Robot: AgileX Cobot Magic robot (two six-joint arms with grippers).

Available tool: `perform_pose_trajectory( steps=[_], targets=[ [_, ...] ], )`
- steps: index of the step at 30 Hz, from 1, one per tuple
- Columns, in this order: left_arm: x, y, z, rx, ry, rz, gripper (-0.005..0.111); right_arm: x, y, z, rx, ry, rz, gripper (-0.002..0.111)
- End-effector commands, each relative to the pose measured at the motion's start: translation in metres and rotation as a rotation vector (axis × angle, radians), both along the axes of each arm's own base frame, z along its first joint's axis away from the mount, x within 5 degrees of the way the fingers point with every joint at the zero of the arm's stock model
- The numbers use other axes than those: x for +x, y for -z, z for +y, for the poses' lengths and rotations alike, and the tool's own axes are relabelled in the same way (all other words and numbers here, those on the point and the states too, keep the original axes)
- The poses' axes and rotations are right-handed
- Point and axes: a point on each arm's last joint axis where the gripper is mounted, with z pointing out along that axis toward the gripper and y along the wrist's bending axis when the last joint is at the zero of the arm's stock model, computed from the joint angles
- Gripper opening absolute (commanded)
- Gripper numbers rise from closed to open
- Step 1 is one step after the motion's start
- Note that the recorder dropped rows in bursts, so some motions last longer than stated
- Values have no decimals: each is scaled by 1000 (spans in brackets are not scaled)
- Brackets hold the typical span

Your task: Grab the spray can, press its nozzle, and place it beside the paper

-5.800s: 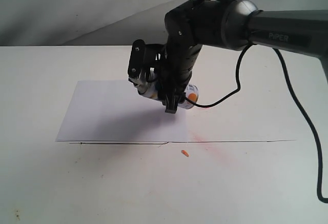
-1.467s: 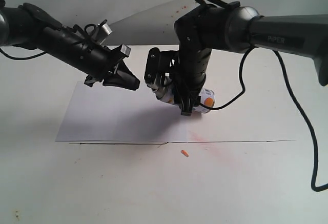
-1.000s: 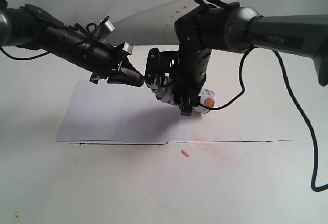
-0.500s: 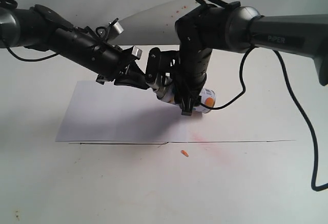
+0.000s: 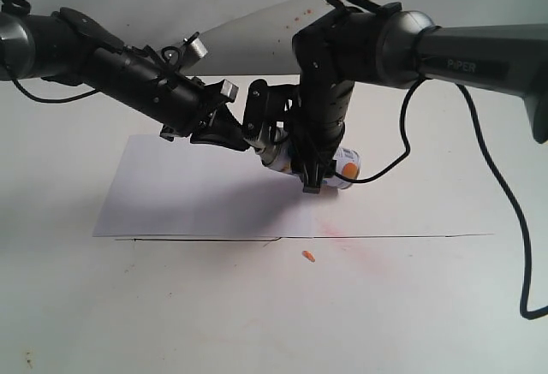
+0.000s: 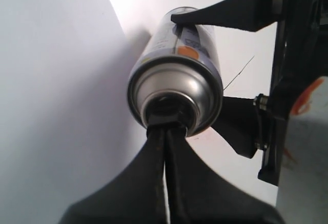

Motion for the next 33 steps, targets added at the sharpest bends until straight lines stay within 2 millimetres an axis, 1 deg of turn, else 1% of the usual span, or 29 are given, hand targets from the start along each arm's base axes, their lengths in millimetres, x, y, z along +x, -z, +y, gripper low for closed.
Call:
perform_pose_trajectory(
  steps=[1,10,14,16,19,21,22,25,28,29,30,31,32,33],
  targets=[
    [0,-1,-3,-4,3,-14,0,1,-9,1,22,-3,-29,0],
    [-1,0,-2,16,17,-21,0,1,-9,1,21,-1,-27,0],
    [2,3,5,45,-4,-36,0,0,-11,1,24,1,-31,0],
    [2,-1,10,44,-46,-52,0,0,-15,0,22,1,-34,0],
    [-2,-12,25,70,-131,-122,0,0,-25,-5,-4,14,-63,0],
    [-9,-25,37,90,-188,-203,0,1,-32,-9,2,40,-82,0],
    [-14,-35,41,98,-222,-256,0,1,-37,-10,20,50,-85,0],
    [-36,-62,58,137,-313,-402,0,1,-45,-16,42,72,-91,0],
    [-67,-92,77,151,-430,-523,0,3,-50,-24,57,131,-87,0],
    [-80,-102,85,153,-474,-578,0,4,-53,-27,76,164,-87,0],
    [-110,-120,102,158,-559,-686,0,4,-57,-31,121,224,-77,0],
    [-126,-128,112,167,-608,-747,0,4,-61,-33,158,264,-68,0],
    [-157,-137,133,190,-710,-863,0,6,-67,-39,239,369,-57,0],
    [-174,-140,143,196,-769,-916,0,7,-71,-43,278,427,-53,0]
  ],
)
